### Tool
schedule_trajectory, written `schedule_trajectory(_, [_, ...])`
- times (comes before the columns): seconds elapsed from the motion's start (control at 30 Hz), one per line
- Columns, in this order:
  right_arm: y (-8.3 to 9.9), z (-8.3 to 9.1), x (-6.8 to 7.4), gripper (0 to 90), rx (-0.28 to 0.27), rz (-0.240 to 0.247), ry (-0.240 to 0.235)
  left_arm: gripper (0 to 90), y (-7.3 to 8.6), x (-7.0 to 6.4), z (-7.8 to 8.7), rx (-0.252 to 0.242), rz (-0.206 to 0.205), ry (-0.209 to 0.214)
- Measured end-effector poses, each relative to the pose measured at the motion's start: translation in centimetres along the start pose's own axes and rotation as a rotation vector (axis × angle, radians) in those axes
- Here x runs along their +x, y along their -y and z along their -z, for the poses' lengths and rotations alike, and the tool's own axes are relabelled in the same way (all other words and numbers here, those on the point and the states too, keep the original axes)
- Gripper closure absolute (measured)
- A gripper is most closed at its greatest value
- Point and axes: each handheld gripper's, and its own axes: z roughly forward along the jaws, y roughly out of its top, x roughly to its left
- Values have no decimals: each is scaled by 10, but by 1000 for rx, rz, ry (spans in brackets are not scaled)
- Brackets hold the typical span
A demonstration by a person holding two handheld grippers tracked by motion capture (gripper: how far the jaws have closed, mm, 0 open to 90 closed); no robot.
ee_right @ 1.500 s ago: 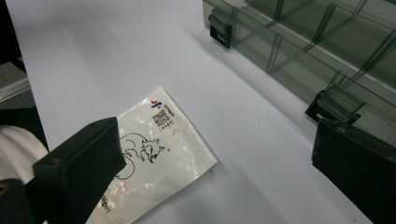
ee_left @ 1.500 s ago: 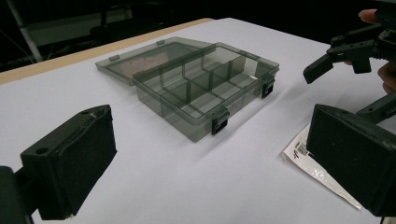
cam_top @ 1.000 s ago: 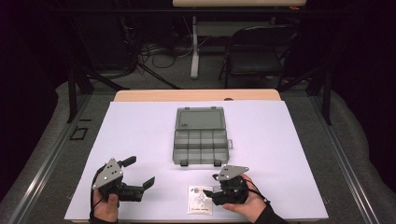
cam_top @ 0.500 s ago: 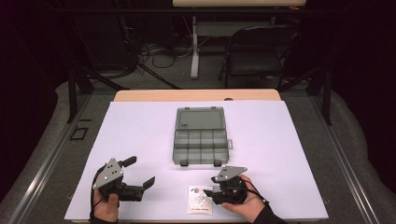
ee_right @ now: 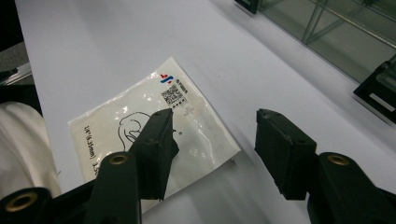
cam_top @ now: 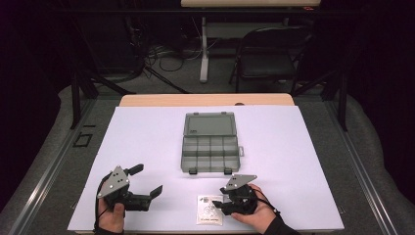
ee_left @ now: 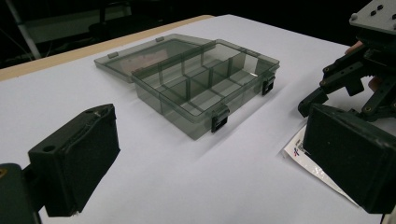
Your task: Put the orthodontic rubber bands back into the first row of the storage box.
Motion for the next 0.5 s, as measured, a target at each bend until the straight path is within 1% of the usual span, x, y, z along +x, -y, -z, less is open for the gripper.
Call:
schedule_trajectory(0.1, [0,-1,0,494,10,-2,-8,37,0,0,0,1,0,0])
schedule_trajectory(0.3, [0,-2,-1,551,9,-5,-19,39,0,0,0,1,-1,-2])
schedule_trajectory(0.5, [0,-2,0,617,11,13,-19,43,0,0,0,2,-3,-2])
